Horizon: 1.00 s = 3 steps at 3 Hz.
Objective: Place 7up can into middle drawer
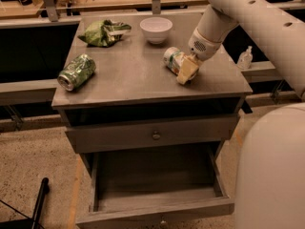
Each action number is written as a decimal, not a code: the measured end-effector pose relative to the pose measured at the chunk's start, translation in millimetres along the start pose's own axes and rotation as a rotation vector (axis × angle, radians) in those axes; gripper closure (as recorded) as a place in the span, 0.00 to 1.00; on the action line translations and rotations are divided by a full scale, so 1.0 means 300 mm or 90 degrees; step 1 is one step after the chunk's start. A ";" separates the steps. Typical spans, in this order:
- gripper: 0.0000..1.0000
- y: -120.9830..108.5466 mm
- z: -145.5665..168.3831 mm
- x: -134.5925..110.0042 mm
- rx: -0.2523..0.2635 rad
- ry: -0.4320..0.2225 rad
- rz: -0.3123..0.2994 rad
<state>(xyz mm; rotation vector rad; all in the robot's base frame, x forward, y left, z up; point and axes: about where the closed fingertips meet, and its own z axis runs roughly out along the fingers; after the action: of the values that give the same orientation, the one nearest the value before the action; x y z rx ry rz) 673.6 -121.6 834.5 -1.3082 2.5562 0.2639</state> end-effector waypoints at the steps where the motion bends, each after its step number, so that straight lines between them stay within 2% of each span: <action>1: 0.88 0.000 0.006 -0.007 -0.003 -0.009 0.004; 2: 1.00 0.000 0.004 -0.007 -0.003 -0.009 0.004; 3: 1.00 0.187 -0.123 -0.032 -0.035 -0.061 -0.098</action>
Offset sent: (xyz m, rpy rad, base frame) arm -0.0212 0.0301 0.0506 0.1148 -0.0780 0.1414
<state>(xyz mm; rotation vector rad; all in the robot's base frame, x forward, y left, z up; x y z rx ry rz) 628.0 -91.9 874.8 -1.4670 2.3712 0.3596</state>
